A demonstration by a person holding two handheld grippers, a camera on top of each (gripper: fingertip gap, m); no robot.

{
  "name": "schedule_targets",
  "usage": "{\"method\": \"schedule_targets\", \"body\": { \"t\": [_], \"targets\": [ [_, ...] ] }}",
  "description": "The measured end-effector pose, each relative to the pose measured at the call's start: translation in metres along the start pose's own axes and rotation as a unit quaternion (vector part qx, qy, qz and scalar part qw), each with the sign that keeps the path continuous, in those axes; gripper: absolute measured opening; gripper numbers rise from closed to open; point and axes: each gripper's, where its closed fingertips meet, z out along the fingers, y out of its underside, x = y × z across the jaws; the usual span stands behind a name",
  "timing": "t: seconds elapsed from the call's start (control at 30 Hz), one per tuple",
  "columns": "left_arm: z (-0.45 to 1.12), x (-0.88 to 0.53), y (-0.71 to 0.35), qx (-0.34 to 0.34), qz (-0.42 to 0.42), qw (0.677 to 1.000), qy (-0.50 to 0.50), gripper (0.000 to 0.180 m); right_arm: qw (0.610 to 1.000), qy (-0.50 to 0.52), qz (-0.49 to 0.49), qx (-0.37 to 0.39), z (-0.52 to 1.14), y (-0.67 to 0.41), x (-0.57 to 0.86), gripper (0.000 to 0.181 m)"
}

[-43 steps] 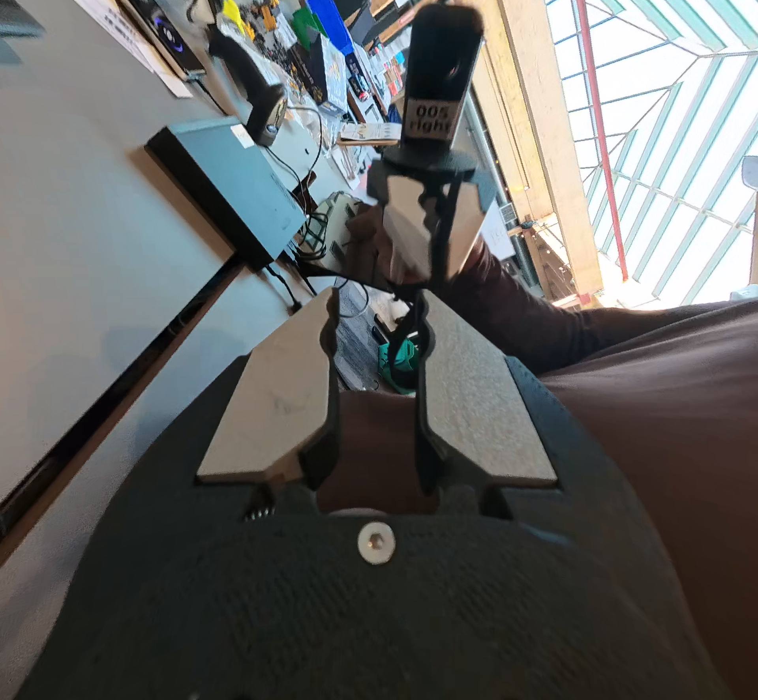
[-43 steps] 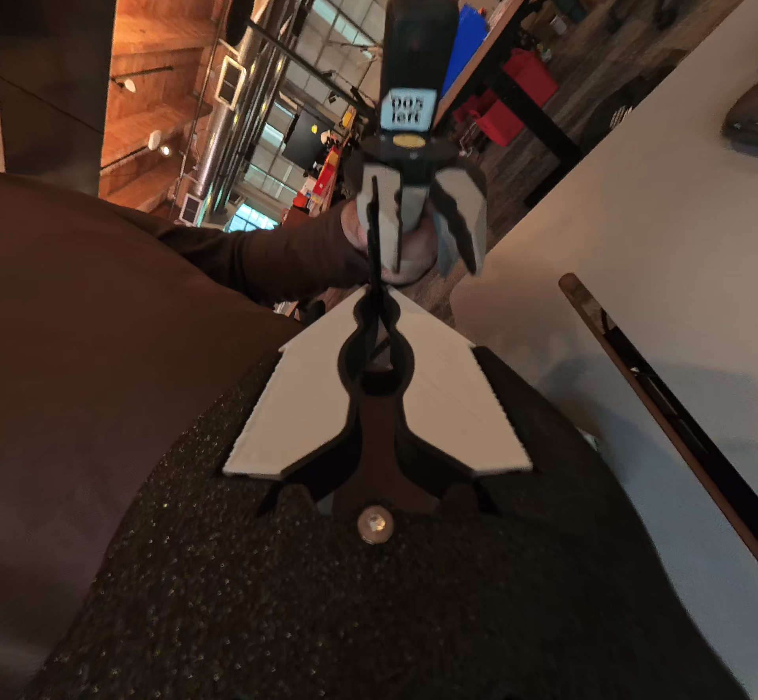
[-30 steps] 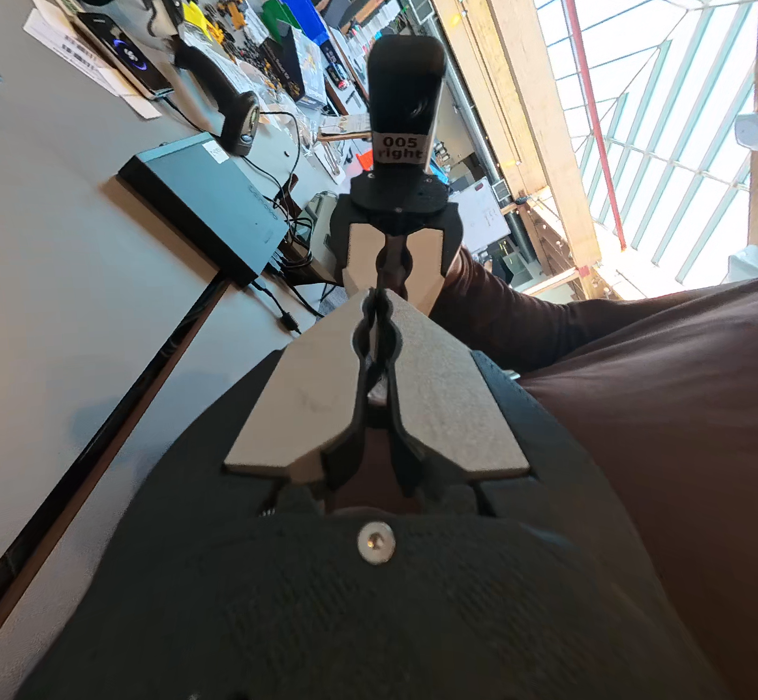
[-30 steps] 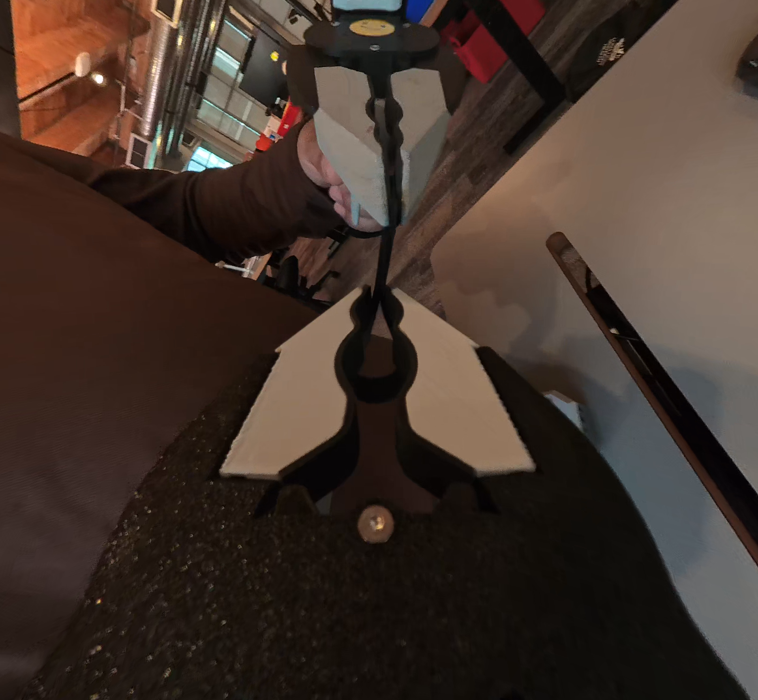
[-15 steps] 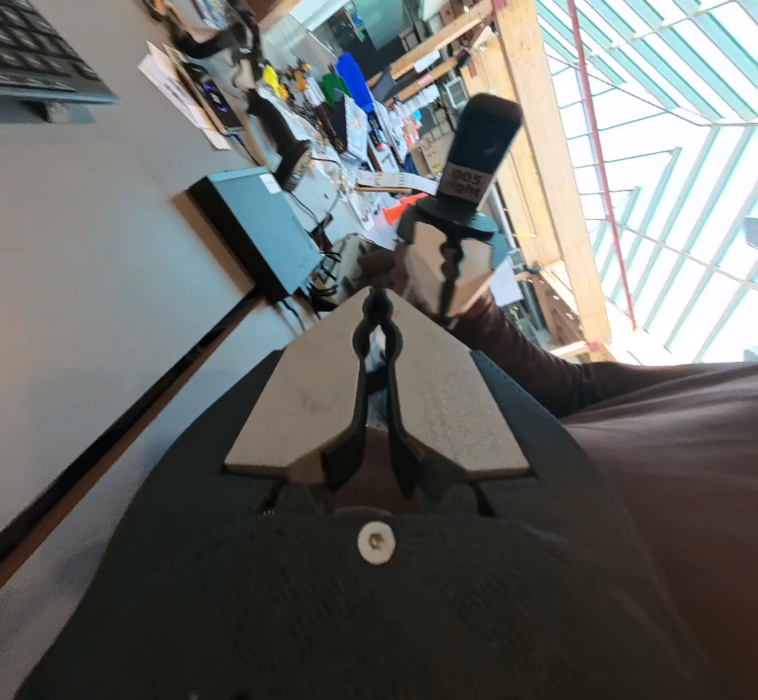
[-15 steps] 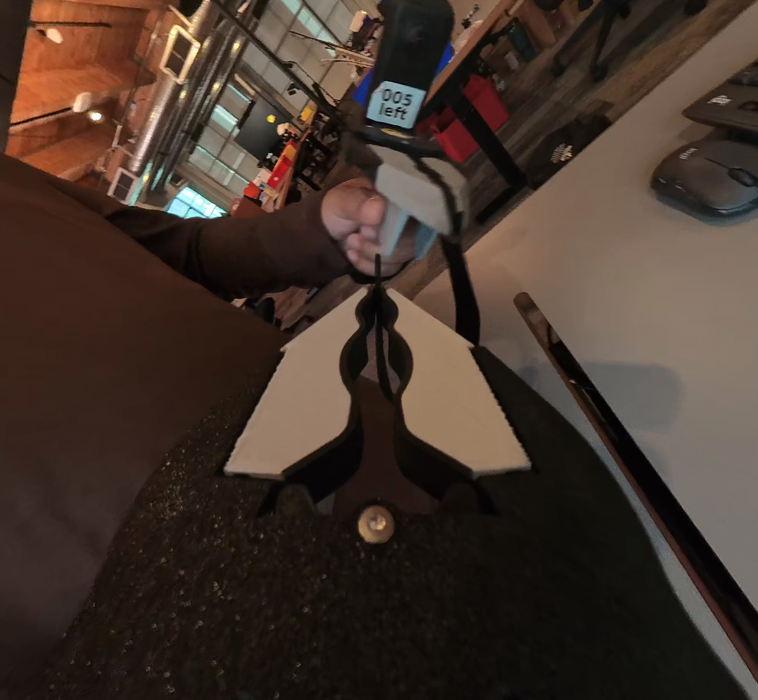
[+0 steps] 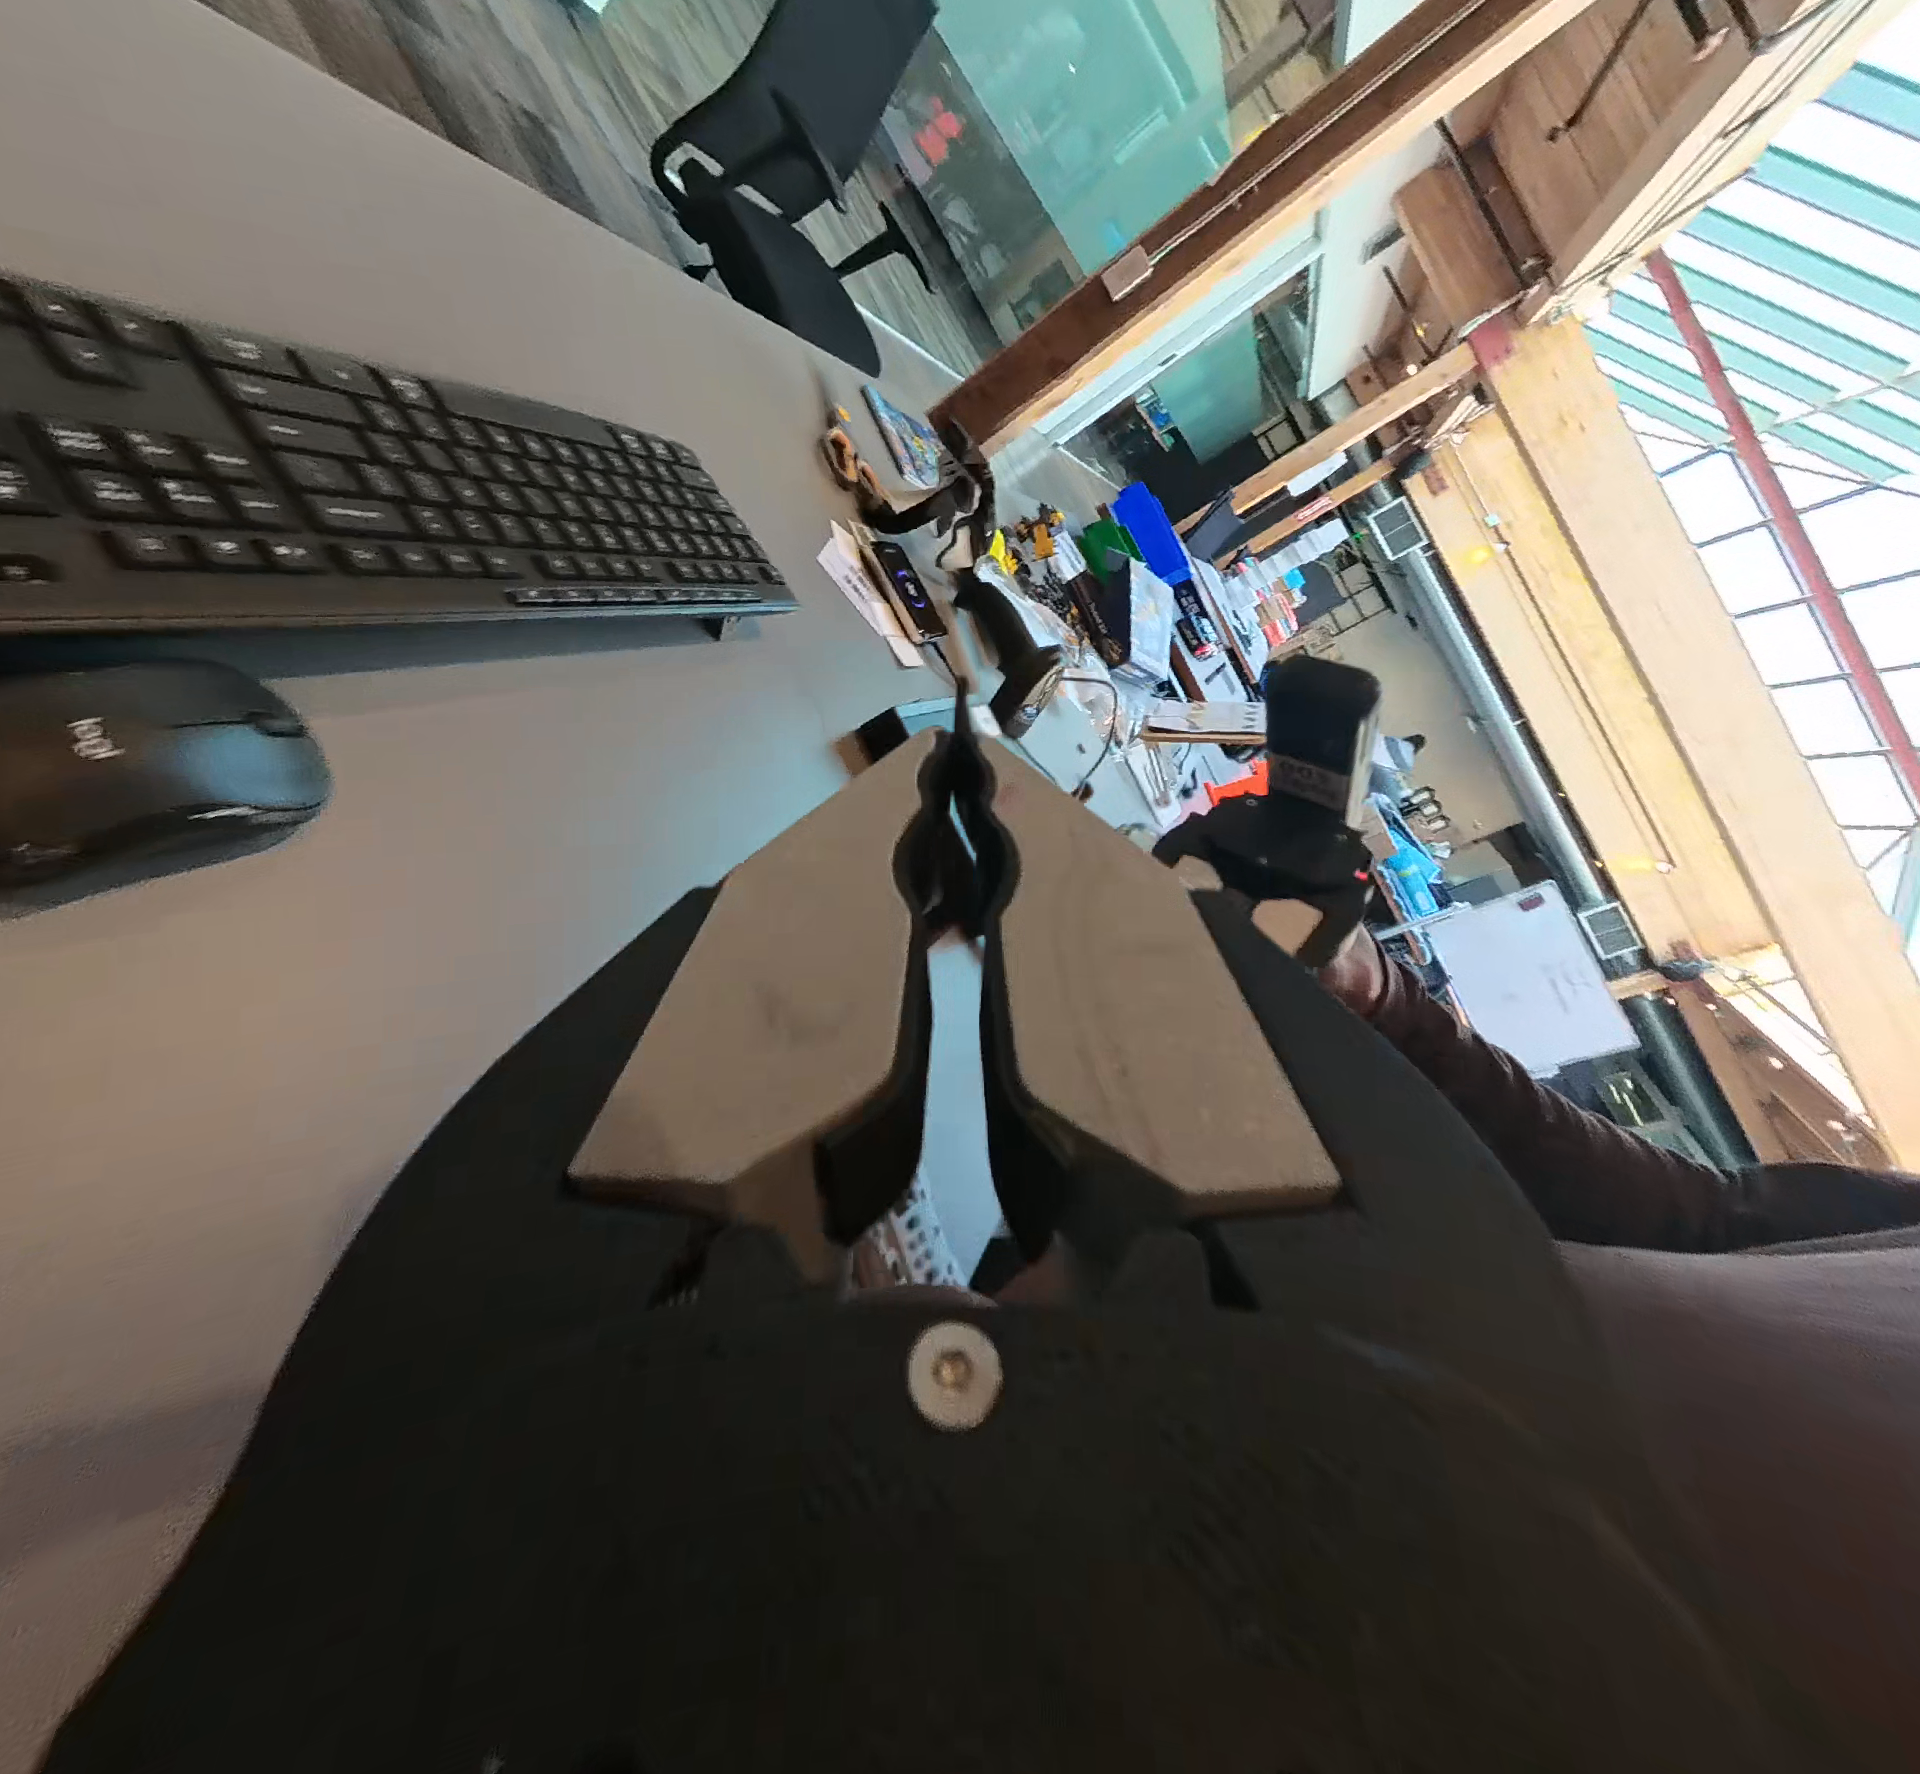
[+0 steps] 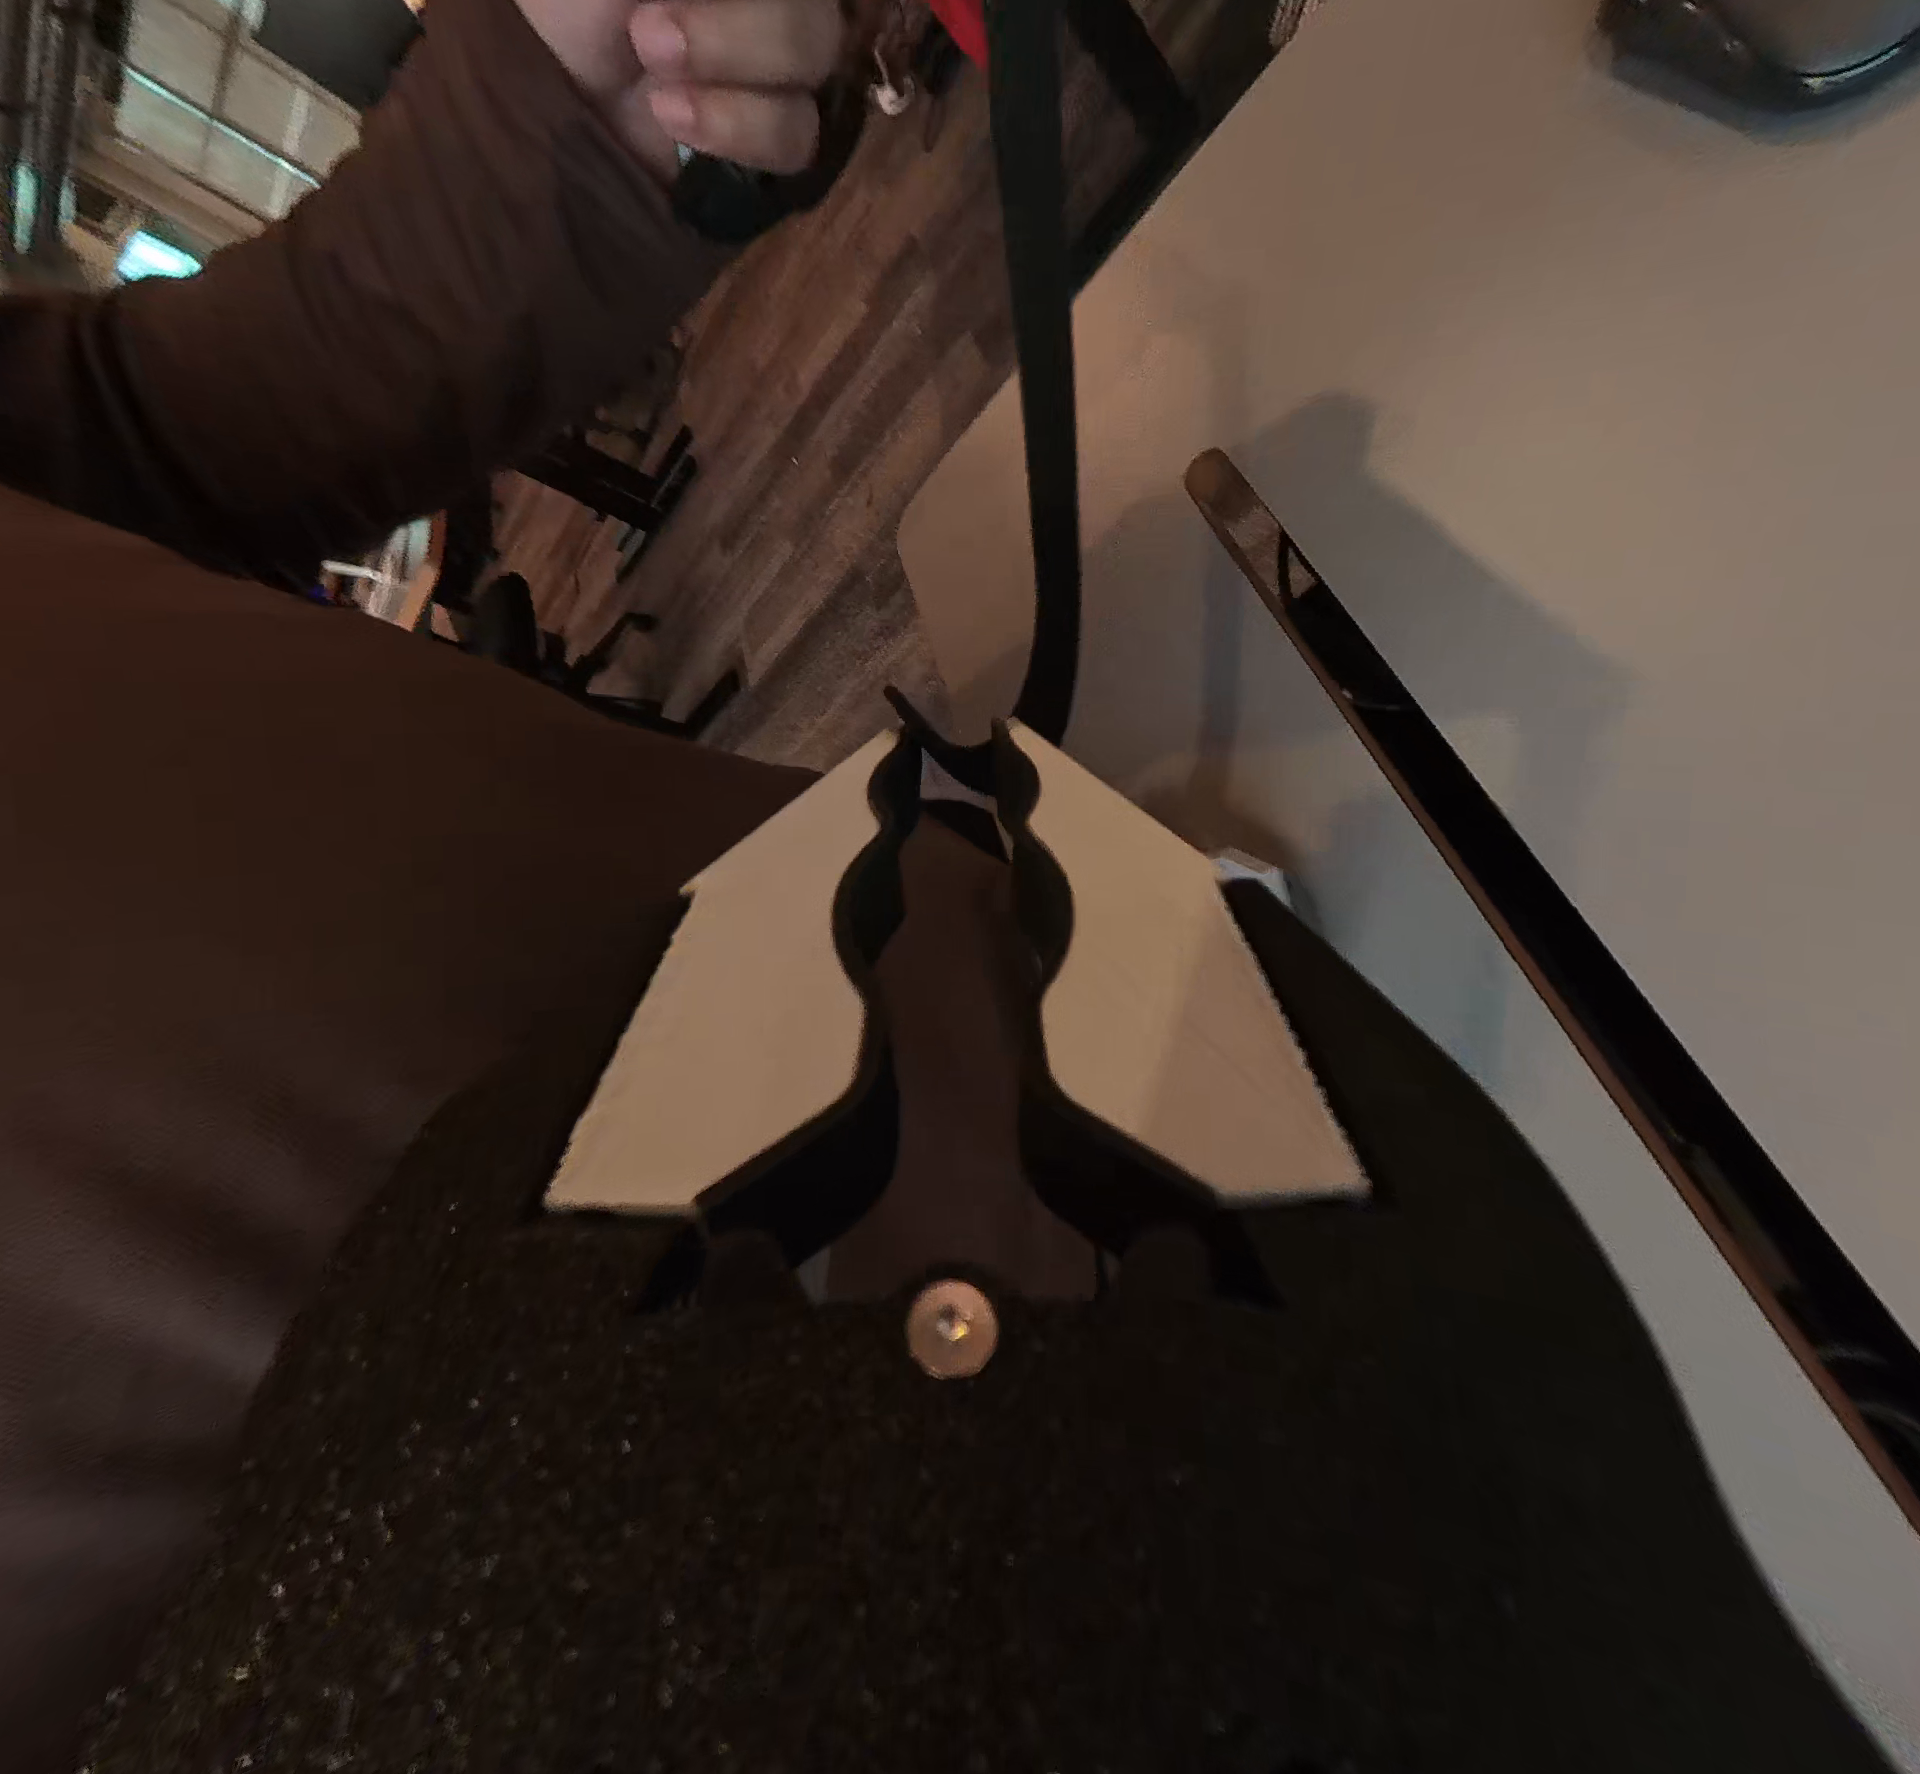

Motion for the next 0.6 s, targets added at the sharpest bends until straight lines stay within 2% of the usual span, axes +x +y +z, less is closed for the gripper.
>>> {"method": "schedule_targets", "body": {
  "t": [0.23, 0.33, 0.4, 0.5, 0.6],
  "targets": [
    [-0.018, -0.010, 0.014, -0.004, -0.014, 1.000, -0.001, 0.000, 0.998, 0.030, 0.036, 0.032, -0.005, -0.002, 0.011, 0.013],
    [-0.020, -0.015, 0.008, -0.005, 0.019, 1.000, -0.023, 0.000, 0.998, 0.041, 0.042, 0.034, -0.007, 0.007, 0.005, 0.015],
    [-0.025, -0.019, -0.006, 0.014, 0.031, 0.999, -0.037, 0.000, 0.997, 0.054, 0.042, 0.023, -0.008, 0.020, 0.000, 0.000],
    [-0.032, -0.020, -0.032, 0.035, 0.032, 0.999, -0.022, 0.000, 0.995, 0.076, 0.061, 0.028, -0.011, 0.040, -0.010, 0.000],
    [-0.022, -0.010, -0.032, 0.000, 0.062, 0.998, 0.005, 0.000, 0.991, 0.092, 0.074, 0.061, -0.018, 0.048, -0.023, 0.009]
  ]
}}
